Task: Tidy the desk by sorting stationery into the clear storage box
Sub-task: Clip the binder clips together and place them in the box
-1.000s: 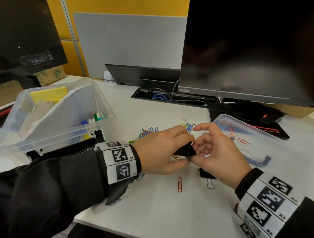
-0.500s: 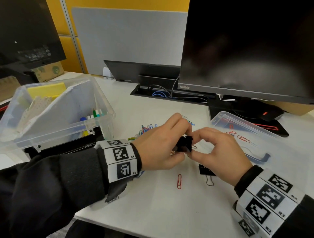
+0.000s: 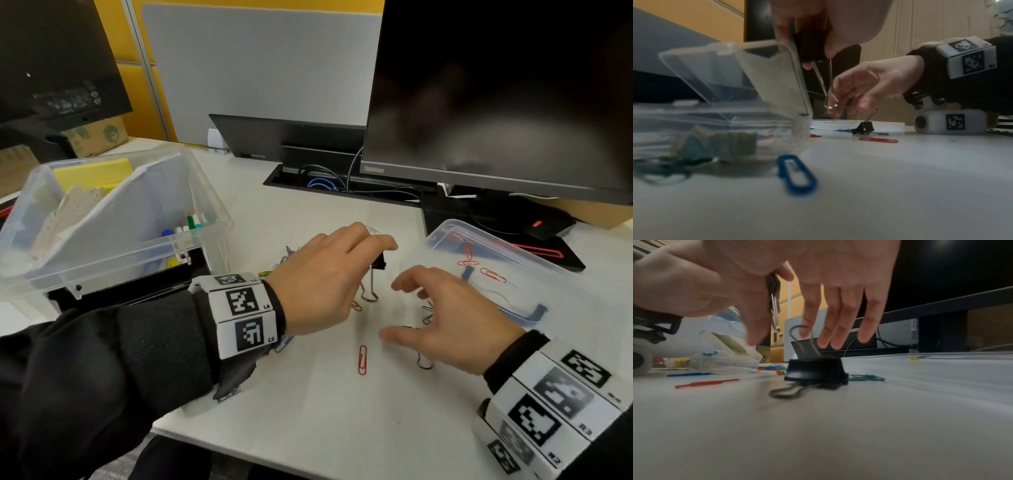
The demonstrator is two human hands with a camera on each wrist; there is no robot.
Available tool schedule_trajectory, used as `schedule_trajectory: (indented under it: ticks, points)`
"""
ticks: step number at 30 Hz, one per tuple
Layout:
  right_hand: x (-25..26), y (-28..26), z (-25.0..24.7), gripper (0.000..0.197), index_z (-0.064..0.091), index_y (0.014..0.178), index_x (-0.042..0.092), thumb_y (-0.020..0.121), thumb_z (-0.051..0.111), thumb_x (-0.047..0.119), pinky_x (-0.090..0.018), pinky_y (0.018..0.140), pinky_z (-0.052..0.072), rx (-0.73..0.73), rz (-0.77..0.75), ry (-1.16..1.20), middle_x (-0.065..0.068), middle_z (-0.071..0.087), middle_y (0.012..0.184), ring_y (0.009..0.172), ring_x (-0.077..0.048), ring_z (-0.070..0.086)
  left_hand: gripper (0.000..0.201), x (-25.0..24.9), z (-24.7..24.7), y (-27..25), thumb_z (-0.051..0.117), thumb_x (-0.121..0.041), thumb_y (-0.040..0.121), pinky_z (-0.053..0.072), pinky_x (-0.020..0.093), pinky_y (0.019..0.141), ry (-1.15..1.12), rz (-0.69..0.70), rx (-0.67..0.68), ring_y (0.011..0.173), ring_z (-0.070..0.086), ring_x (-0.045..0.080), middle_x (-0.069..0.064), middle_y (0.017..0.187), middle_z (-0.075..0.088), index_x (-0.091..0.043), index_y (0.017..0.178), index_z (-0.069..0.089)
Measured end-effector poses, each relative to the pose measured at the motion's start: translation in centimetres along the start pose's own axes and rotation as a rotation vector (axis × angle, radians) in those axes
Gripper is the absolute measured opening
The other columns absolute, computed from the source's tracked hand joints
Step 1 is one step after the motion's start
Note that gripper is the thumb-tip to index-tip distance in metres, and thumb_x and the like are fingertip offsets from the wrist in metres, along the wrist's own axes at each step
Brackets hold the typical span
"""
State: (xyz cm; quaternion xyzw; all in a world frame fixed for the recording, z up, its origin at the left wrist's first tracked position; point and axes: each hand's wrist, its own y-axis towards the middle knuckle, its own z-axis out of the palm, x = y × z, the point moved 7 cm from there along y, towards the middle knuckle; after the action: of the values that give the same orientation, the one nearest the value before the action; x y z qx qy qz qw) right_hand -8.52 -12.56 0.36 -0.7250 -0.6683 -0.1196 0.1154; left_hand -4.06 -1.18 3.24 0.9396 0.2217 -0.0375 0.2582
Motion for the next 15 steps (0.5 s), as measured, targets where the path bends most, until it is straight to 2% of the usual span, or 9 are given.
schedule_trajectory:
  ticks: [1, 3, 6, 7, 8, 11, 13, 15]
  points:
    - [-0.4, -0.3, 0.0, 0.058, 0.044, 0.116, 0.036, 0.066, 0.069, 0.054, -0.028, 0.092, 0.043, 0.037, 0.041, -0.006, 0.015, 0.044, 0.111, 0.109, -0.008, 0.045, 0.044, 0.1, -0.2, 0.0, 0.046, -0.002, 0.082, 0.041, 0.029, 0.072, -0.001, -0.022, 0.005, 0.089, 0.047, 0.015, 0.005, 0.106, 0.055, -0.014, 0.125, 0.049]
    - [-1.0, -0.7, 0.1, 0.056, 0.046, 0.112, 0.037, 0.065, 0.072, 0.051, -0.026, 0.089, 0.044, 0.095, 0.087, -0.024, 0.014, 0.043, 0.108, 0.105, -0.008, 0.046, 0.039, 0.2, -0.5, 0.0, 0.037, -0.009, 0.081, 0.039, 0.029, 0.074, -0.003, -0.041, 0.000, 0.088, 0.048, 0.018, 0.003, 0.102, 0.053, -0.015, 0.117, 0.052]
    - [-1.4, -0.7, 0.4, 0.020, 0.056, 0.090, 0.035, 0.075, 0.069, 0.033, -0.010, 0.063, 0.039, 0.098, 0.053, -0.016, 0.009, 0.054, 0.094, 0.079, -0.003, 0.051, 0.036, 0.0, -0.7, 0.0, 0.032, -0.021, 0.072, 0.035, 0.027, 0.069, 0.001, -0.040, 0.002, 0.078, 0.044, 0.017, -0.003, 0.088, 0.048, -0.015, 0.101, 0.053]
    - [-1.5, -0.5, 0.3, 0.010, 0.061, 0.083, 0.032, 0.078, 0.067, 0.026, -0.009, 0.055, 0.039, 0.072, 0.043, 0.017, 0.008, 0.058, 0.085, 0.069, -0.002, 0.051, 0.034, 0.0, -0.7, -0.1, 0.033, -0.023, 0.070, 0.033, 0.026, 0.068, 0.006, -0.033, 0.000, 0.074, 0.042, 0.015, -0.005, 0.084, 0.046, -0.016, 0.097, 0.053]
    - [-1.7, -0.4, 0.2, 0.008, 0.065, 0.077, 0.028, 0.080, 0.065, 0.020, -0.007, 0.053, 0.041, 0.045, 0.042, 0.064, 0.009, 0.061, 0.077, 0.063, -0.002, 0.051, 0.031, -0.1, -0.8, -0.1, 0.036, -0.025, 0.069, 0.031, 0.025, 0.067, 0.015, -0.025, -0.005, 0.072, 0.040, 0.014, -0.006, 0.081, 0.044, -0.016, 0.093, 0.052]
    - [-2.1, -0.2, -0.5, 0.016, 0.067, 0.068, 0.025, 0.079, 0.067, 0.013, 0.002, 0.060, 0.040, -0.069, 0.057, 0.181, 0.012, 0.062, 0.062, 0.058, -0.001, 0.056, 0.026, -0.4, -0.8, -0.2, 0.042, -0.039, 0.072, 0.026, 0.025, 0.064, 0.061, 0.005, -0.024, 0.066, 0.038, 0.013, -0.009, 0.071, 0.043, -0.017, 0.082, 0.052]
    - [-2.0, -0.1, -1.3, 0.020, 0.066, 0.066, 0.027, 0.078, 0.067, 0.011, 0.002, 0.061, 0.039, -0.183, 0.028, 0.261, 0.016, 0.060, 0.057, 0.059, 0.001, 0.058, 0.041, -0.4, -0.4, -0.2, 0.040, -0.056, 0.076, 0.026, 0.024, 0.064, 0.114, 0.007, 0.020, 0.059, 0.040, 0.012, -0.011, 0.061, 0.044, -0.018, 0.071, 0.053]
    - [-1.4, -0.2, -2.0, 0.019, 0.068, 0.069, 0.025, 0.078, 0.068, 0.009, 0.003, 0.061, 0.040, -0.284, -0.016, 0.355, 0.016, 0.061, 0.056, 0.068, 0.008, 0.060, 0.061, -0.1, 0.4, -0.1, 0.029, -0.071, 0.074, 0.028, 0.024, 0.066, 0.156, -0.044, 0.107, 0.055, 0.047, 0.014, -0.008, 0.053, 0.050, -0.017, 0.062, 0.055]
